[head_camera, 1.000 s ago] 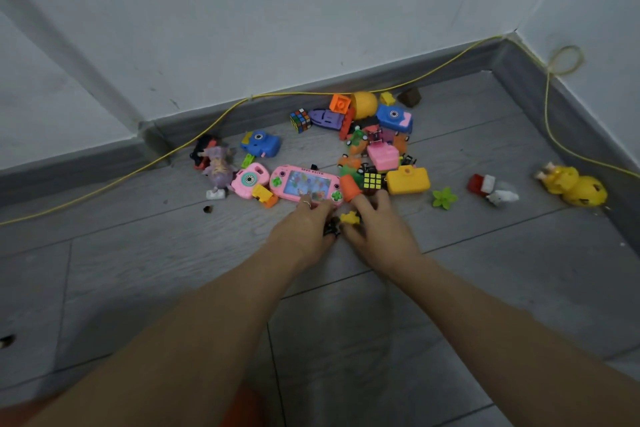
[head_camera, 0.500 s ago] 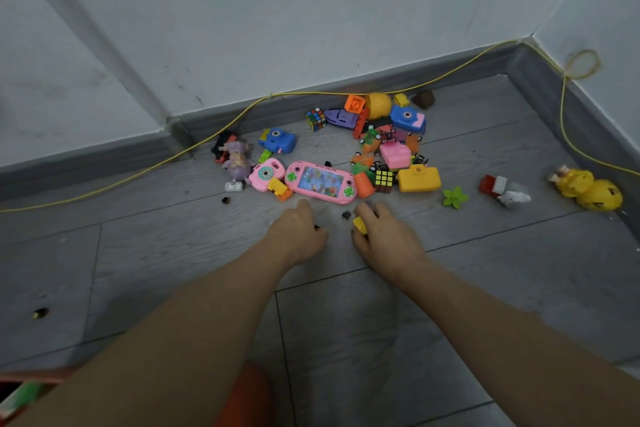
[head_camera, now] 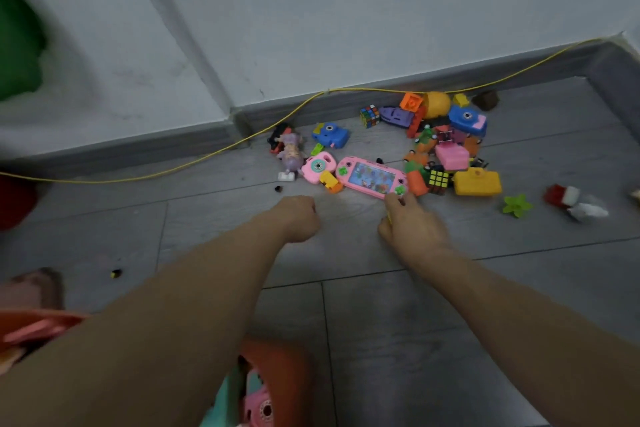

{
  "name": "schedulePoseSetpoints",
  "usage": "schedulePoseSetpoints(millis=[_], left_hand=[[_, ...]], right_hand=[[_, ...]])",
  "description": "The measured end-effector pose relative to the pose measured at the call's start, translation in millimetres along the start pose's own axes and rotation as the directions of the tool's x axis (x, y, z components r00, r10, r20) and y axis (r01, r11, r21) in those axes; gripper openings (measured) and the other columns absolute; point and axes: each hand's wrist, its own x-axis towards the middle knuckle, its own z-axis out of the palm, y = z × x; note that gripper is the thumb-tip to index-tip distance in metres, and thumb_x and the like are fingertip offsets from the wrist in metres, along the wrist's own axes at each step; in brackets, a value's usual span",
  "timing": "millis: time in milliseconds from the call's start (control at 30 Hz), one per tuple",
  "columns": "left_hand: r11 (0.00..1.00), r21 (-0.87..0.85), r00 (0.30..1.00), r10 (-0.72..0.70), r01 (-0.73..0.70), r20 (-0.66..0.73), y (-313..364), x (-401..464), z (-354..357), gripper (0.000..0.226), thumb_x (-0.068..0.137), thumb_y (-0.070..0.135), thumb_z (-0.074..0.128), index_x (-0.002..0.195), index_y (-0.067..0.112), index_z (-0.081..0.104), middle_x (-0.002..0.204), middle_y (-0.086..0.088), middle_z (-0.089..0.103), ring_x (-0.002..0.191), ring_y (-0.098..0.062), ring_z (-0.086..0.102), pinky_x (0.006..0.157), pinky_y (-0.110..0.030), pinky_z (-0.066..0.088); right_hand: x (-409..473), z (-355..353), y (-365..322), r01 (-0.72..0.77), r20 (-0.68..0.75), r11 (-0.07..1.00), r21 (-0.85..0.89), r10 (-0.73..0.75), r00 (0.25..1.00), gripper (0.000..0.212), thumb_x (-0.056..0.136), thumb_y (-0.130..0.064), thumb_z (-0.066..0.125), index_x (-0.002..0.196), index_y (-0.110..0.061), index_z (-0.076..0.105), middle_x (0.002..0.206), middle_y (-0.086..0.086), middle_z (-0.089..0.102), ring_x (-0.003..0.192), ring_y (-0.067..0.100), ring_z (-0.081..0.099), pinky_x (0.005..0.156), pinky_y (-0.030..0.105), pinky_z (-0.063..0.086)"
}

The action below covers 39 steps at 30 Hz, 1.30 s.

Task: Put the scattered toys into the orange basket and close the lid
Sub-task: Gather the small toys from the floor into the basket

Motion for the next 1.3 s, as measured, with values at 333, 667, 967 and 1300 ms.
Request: schedulePoseSetpoints(millis=[333,667,967,1300], left_hand=[[0.945,-0.182,0.960,-0.280,0.271,-0.025,-155.4,-28.0,-78.7,0.022,0.091,0.017,0.042,0.076,0.004,0.053,0.069,-0.015,0.054,0.054,-0.022,0.040,0.050,-0.024,0.032],[0.857,-0.041,0.837,-0.490,0.513,0.245,-270.8,-27.1,-65.2,0.044,0.099,0.041,0.048,0.066,0.013,0.040,0.054,-0.003,0.036,0.040,-0.015,0.031,0.043,-0.020,0.028],[0.754,0.024,0.696,-0.617,0.656,0.367,-305.7,-4.5,-37.3,0.025,0.101,0.022,0.037,0.083,0.008,0.048,0.067,-0.006,0.046,0.053,-0.019,0.043,0.049,-0.025,0.045],[0.848,0.175,0.803,-0.531,0.501,0.270,-273.8,-18.4,-47.5,0.037,0.105,0.007,0.038,0.139,-0.003,0.047,0.119,-0.011,0.063,0.062,-0.011,0.038,0.051,-0.017,0.037]], right_hand=[[15.6,-13.7,-75.0,-0.076,-0.028,0.896,0.438,0.098,0.995,0.017,0.088,-0.029,0.057,0.081,-0.014,0.057,0.076,0.010,0.059,0.075,0.031,0.056,0.062,0.031,0.037],[63.1,4.6,-187.3,-0.017,0.102,0.861,0.509,-0.041,0.994,0.017,0.089,-0.028,0.056,0.089,-0.012,0.057,0.088,0.012,0.064,0.079,0.031,0.060,0.065,0.036,0.052],[76.5,43.9,-193.4,0.187,-0.073,0.977,-0.106,-0.195,0.978,0.023,0.096,-0.023,0.044,0.115,-0.010,0.044,0.107,0.018,0.066,0.092,0.038,0.065,0.060,0.034,0.038],[74.3,39.0,-200.1,0.128,-0.049,0.979,0.156,-0.121,0.991,0.016,0.092,-0.023,0.051,0.099,-0.009,0.054,0.095,0.017,0.062,0.084,0.034,0.057,0.063,0.031,0.035]])
